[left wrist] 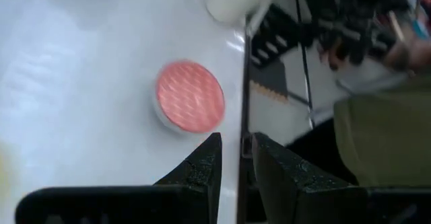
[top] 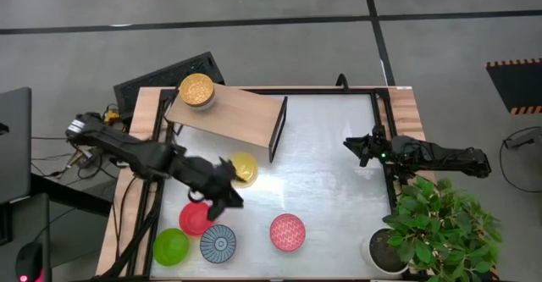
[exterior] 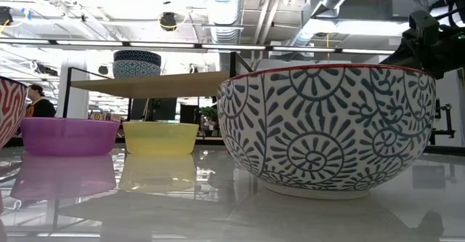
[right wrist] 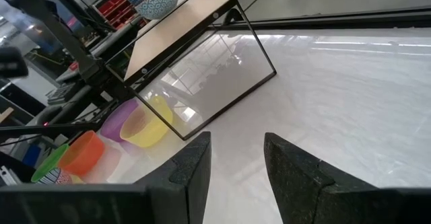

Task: Place and stack bowls onto a shelf
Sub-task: Stack the blue patterned bowl on top of the yellow patterned bowl on the shelf

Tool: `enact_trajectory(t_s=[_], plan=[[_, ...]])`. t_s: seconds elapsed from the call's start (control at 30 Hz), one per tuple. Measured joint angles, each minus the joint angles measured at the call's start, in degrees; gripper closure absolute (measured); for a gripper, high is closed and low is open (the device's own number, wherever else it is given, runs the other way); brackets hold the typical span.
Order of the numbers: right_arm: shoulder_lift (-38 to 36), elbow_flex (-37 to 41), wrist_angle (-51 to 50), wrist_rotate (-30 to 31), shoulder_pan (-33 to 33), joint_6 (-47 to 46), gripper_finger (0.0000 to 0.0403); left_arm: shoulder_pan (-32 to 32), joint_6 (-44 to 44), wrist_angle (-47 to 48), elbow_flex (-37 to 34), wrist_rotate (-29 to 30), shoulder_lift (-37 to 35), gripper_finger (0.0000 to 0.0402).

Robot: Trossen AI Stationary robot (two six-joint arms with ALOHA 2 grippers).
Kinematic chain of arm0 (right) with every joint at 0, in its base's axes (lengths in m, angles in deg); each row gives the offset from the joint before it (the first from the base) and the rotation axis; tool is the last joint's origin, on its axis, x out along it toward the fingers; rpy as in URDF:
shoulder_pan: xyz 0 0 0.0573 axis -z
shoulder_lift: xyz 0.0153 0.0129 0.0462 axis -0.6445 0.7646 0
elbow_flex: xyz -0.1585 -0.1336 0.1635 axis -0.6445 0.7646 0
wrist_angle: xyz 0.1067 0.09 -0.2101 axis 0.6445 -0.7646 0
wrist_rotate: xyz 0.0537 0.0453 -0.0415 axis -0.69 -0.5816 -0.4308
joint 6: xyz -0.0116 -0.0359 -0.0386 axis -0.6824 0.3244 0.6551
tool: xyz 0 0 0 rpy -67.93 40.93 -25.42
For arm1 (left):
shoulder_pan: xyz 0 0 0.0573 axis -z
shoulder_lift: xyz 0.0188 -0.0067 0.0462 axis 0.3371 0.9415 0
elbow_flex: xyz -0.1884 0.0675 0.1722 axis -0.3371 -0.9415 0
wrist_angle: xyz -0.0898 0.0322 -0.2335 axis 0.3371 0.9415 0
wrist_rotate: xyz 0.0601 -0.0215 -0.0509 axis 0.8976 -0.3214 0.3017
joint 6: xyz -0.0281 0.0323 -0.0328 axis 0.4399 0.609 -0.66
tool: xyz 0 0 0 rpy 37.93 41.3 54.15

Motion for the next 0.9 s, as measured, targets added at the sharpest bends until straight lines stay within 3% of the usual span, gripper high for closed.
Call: enact_trajectory(t_s=[0.2, 0.33, 0.43, 0.6, 0.9], plan=[[0.0, 0.0, -0.4, 0.0, 0.0, 0.0, 0.0239, 2.0, -0.4, -2.8, 0.0, -6.6, 6.2, 0.0332], [0.0, 0.0, -0.5, 0.0, 0.0, 0.0, 0.0239, 2.3, -4.2, -1.2, 0.0, -3.0, 9.4, 0.0332], [0.0, 0.0, -0.5, 0.0, 0.0, 0.0, 0.0239, 2.1, -8.1, -3.0, 0.0, -5.0, 11.7, 0.0332], [0.0, 0.0, -0.5, -0.1, 0.0, 0.0, 0.0239, 2.7, -3.4, -6.5, 0.0, -17.4, 12.4, 0.033], [0.0, 0.0, -0.5, -0.1, 0.0, 0.0, 0.0239, 4.7, 1.6, -0.6, 0.0, -19.1, 12.5, 0.0281]])
